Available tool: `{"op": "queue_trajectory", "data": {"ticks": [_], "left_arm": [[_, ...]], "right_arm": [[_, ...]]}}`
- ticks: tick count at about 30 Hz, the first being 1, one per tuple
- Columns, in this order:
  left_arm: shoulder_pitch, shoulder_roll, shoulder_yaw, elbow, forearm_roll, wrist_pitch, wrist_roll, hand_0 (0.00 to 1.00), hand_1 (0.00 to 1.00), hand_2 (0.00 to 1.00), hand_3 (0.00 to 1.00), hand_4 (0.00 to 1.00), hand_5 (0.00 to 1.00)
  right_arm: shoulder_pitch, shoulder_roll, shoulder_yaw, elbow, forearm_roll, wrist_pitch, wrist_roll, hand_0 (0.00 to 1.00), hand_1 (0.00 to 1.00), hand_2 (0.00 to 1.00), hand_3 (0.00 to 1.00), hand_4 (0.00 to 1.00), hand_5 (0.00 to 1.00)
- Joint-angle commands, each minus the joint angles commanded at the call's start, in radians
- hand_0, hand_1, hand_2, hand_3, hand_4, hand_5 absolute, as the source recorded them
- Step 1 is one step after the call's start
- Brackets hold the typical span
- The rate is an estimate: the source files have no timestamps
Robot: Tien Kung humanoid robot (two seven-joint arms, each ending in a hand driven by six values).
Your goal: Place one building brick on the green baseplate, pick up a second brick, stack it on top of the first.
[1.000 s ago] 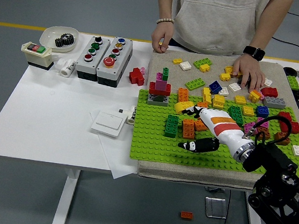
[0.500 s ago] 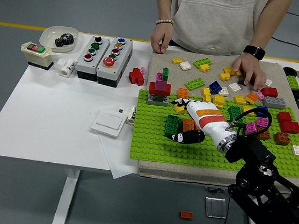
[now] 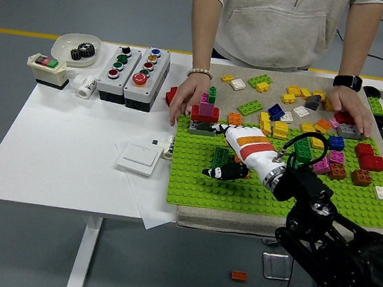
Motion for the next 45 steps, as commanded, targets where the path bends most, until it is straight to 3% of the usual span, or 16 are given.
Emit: {"op": "queue_trajectory", "data": {"ticks": [15,28,39,40,45], "left_arm": [[-0.003,0.001,-0.001,-0.001,0.004,-0.002,0.002,0.835,0.824,0.817,0.621,0.722,0.682],[-0.003,0.001,-0.002,-0.002,0.006,-0.001,0.003,0.836,0.823,0.817,0.621,0.722,0.681],[-0.005,0.001,-0.006,-0.003,0.014,0.000,0.005,0.835,0.823,0.817,0.620,0.721,0.681],[-0.005,0.001,-0.006,-0.003,0.014,0.000,0.006,0.836,0.824,0.817,0.621,0.720,0.681],[-0.007,0.002,-0.005,-0.004,0.015,0.000,0.005,0.836,0.824,0.817,0.621,0.720,0.681]], "right_arm": [[0.035,0.017,-0.037,-0.078,-0.060,-0.004,0.020,0.552,0.679,0.757,0.819,0.998,0.449],[0.040,0.014,-0.038,-0.116,-0.087,-0.016,0.047,0.460,0.609,0.700,0.768,0.998,0.489],[0.043,0.012,-0.042,-0.140,-0.093,-0.033,0.069,0.439,0.589,0.684,0.754,0.998,0.500],[0.043,0.012,-0.042,-0.140,-0.094,-0.035,0.070,0.416,0.562,0.663,0.660,0.950,0.495],[0.043,0.011,-0.045,-0.140,-0.095,-0.049,0.079,0.416,0.562,0.663,0.660,0.950,0.495]]}}
